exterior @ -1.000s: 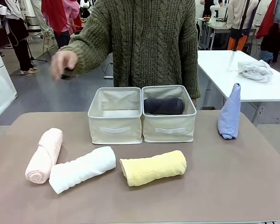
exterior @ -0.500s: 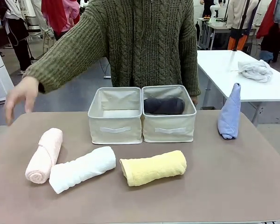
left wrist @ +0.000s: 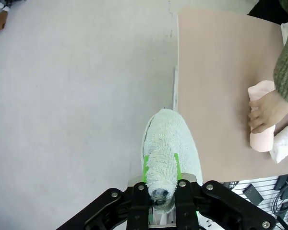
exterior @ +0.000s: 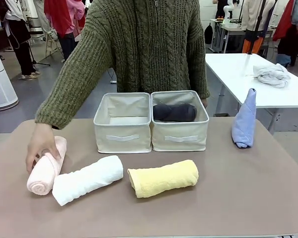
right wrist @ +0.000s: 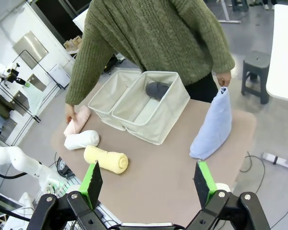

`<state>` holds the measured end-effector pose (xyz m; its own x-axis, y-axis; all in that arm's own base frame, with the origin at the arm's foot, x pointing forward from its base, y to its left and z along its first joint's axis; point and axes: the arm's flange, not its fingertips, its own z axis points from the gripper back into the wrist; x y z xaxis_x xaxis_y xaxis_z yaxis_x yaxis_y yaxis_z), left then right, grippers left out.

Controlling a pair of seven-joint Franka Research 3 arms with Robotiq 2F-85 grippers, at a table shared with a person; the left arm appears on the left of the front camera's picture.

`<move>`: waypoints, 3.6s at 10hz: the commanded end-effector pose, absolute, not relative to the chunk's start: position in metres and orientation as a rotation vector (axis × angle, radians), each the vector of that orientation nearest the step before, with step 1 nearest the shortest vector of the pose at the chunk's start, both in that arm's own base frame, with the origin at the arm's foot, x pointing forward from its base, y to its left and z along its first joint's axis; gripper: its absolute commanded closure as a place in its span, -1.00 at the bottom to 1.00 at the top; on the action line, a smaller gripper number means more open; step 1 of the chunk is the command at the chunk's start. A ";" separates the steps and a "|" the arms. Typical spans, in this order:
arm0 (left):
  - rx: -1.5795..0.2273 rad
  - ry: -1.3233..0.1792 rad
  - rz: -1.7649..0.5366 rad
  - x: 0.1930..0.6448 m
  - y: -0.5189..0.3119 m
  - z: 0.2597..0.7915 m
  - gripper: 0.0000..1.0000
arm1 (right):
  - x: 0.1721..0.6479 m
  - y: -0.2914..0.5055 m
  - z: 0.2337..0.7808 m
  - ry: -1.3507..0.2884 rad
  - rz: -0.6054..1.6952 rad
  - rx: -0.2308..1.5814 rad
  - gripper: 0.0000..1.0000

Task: Sort the towels based on their folding style.
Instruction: Pick up one triangle-folded towel and place it in the left Fabric basket.

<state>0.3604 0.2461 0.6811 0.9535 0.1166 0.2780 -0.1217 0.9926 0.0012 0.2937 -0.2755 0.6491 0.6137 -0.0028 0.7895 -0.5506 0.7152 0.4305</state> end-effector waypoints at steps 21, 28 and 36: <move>0.136 -0.231 -0.241 0.467 0.134 0.707 0.68 | 0.294 -0.275 0.649 -0.885 0.365 0.735 -1.00; 0.222 -0.211 -0.487 0.518 -0.004 0.684 0.68 | 0.294 -0.275 0.649 -0.885 0.365 0.735 -1.00; 0.067 -0.371 -0.969 0.524 -0.103 0.722 0.68 | 0.294 -0.275 0.649 -0.885 0.365 0.735 -1.00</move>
